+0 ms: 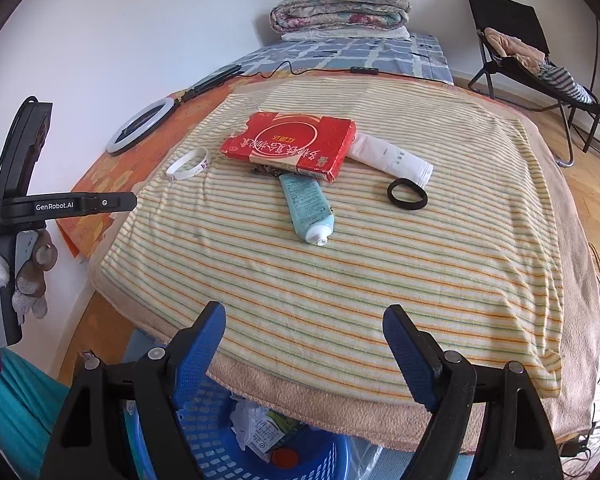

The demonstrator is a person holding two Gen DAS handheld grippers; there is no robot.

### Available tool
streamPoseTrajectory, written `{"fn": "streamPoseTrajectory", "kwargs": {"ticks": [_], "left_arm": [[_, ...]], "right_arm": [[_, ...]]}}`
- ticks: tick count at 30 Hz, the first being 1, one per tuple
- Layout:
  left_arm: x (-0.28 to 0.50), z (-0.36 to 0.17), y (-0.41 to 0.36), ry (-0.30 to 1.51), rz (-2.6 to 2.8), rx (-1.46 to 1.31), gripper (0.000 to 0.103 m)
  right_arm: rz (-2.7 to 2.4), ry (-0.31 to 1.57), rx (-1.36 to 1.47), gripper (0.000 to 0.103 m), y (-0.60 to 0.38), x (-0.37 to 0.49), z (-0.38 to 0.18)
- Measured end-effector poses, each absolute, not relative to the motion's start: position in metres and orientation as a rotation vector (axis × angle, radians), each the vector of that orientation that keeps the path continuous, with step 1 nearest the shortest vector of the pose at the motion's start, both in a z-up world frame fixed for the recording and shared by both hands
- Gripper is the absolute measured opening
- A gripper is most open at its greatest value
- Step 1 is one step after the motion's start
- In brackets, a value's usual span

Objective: Collect trash
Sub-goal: 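Withdraw both tools from the basket back over the bed, then grasp the white bracelet with the left tool while the right tool grasps the blue tube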

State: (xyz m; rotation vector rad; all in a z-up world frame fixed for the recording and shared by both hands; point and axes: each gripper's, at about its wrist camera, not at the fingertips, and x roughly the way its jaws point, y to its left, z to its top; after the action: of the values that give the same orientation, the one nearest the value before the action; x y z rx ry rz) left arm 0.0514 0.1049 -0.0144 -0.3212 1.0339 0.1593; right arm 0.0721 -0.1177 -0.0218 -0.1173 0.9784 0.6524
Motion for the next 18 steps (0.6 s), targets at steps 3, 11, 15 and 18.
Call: {"fn": "streamPoseTrajectory", "kwargs": {"ticks": [3,11,15,18], "left_arm": [[0.069,-0.020,0.112,1.046,0.176,-0.293,0.042],[0.111,-0.034,0.119,1.062,0.197,-0.200,0.042],[0.127,-0.043,0.124,1.079,0.198,-0.203,0.042],[0.136,-0.049,0.126,1.089,0.202,-0.187,0.042]], "right_arm": [[0.658,0.987,-0.115,0.083,-0.110,0.088,-0.024],[0.672,1.013,-0.136,0.083,-0.075,0.123,-0.039],[0.673,1.017,-0.181,0.080,-0.056,0.137,-0.048],[0.666,1.022,-0.198,0.080,-0.044,0.145,-0.054]]}}
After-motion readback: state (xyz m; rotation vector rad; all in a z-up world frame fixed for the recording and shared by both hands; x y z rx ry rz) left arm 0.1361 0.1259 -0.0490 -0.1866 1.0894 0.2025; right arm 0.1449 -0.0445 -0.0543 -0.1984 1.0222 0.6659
